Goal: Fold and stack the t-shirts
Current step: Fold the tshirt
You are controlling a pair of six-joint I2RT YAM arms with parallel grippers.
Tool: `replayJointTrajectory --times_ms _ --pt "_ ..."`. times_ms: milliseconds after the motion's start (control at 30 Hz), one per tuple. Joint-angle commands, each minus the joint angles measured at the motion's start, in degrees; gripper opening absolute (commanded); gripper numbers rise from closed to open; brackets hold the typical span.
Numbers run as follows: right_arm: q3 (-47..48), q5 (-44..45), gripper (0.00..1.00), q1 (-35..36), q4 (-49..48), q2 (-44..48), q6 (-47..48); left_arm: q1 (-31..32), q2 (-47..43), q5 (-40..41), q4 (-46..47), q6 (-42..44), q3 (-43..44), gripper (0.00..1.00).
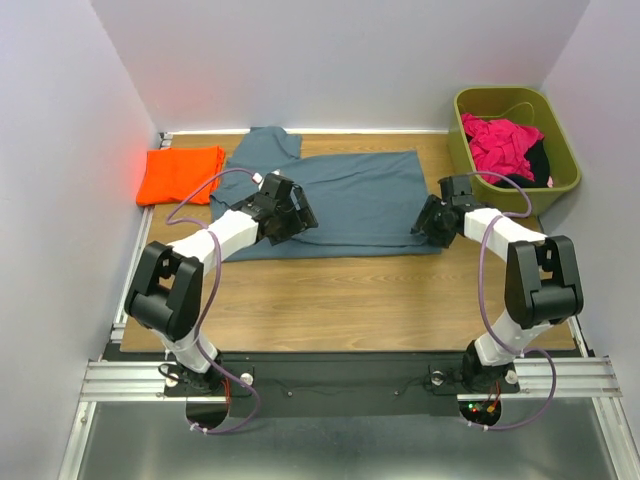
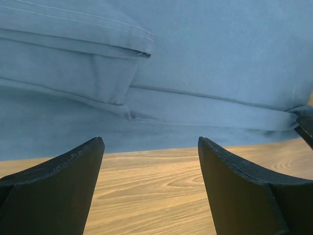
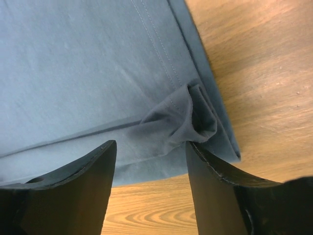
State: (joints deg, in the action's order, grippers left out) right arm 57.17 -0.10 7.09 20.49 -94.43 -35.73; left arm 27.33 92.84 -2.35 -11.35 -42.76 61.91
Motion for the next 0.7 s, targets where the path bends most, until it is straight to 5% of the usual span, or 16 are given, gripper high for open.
replayJointTrajectory --times_ms 0,300,533,667 --pt "2.9 -0.3 0.63 -0.2 -3.4 -0.8 -0.5 0.8 0.8 -0.9 1.0 -0.9 2.9 0.88" --pt "7.1 1.8 0.54 -0.3 -3.7 -3.9 -0.3 1.1 2.6 -1.1 1.0 -0.8 3.3 0.77" --pt "7.4 1.9 0.32 -0.3 -3.8 -4.0 0.0 1.2 5.3 -2.0 1.0 -0.8 4.8 0.63" --pt "7.4 2.0 0.3 -0.3 -3.8 -4.5 0.4 1.3 7.4 -2.3 0.6 -0.6 6.6 0.58"
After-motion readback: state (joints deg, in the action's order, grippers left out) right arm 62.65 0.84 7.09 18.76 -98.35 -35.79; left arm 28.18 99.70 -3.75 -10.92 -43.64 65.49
